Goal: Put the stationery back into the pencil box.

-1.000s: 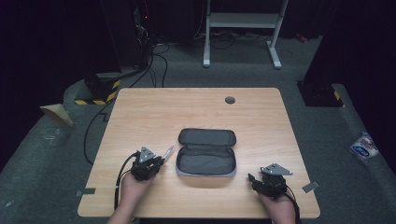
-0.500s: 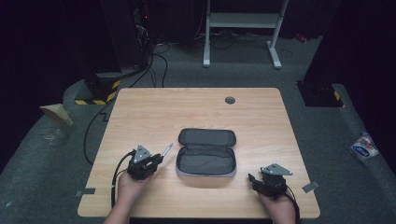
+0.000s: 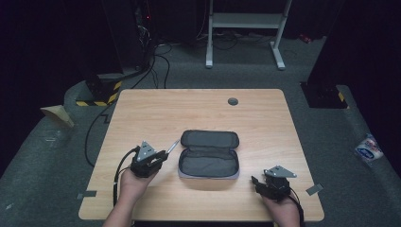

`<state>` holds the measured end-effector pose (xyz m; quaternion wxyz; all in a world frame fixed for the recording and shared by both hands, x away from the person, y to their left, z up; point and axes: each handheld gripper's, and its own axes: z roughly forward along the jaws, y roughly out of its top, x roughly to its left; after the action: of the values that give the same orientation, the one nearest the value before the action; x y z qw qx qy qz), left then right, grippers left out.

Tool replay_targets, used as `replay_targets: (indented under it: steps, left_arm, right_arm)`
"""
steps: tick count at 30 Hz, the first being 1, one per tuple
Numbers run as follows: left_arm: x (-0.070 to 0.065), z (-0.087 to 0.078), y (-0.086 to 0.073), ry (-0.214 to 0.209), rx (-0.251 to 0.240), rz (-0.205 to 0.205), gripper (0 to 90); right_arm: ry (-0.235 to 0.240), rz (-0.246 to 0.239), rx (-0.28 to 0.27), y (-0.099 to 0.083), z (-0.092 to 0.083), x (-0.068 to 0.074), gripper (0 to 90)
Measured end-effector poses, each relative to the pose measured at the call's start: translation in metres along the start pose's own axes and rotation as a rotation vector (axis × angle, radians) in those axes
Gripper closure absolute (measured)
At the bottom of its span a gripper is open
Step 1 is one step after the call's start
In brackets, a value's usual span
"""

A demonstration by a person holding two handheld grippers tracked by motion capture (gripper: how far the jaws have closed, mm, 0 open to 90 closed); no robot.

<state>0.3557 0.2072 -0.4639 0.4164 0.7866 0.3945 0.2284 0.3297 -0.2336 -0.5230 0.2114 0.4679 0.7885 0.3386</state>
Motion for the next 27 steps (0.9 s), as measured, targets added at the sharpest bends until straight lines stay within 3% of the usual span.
replay_targets:
  steps: [2,10,16,19,27]
  left_arm:
    - [-0.001,0.0,0.006,-0.027,-0.015,-0.002,78.9]
    - [-0.008,0.004,0.019,-0.057,-0.016,0.045,79.0]
    - [-0.013,0.006,0.031,-0.093,-0.038,0.055,79.0]
    - [-0.017,0.009,0.037,-0.135,-0.054,0.059,79.0]
    - [-0.032,0.02,0.053,-0.179,-0.045,0.092,78.9]
  right_arm:
    - [0.0,-0.001,0.0,0.0,0.0,0.0,40.1]
    - [-0.001,-0.001,0.0,0.0,0.0,0.0,40.1]
    - [-0.003,0.0,0.0,0.0,0.0,0.0,40.2]
    - [-0.003,0.0,0.0,0.0,0.0,0.0,40.2]
    - [-0.003,0.001,-0.001,0.0,0.0,0.0,40.1]
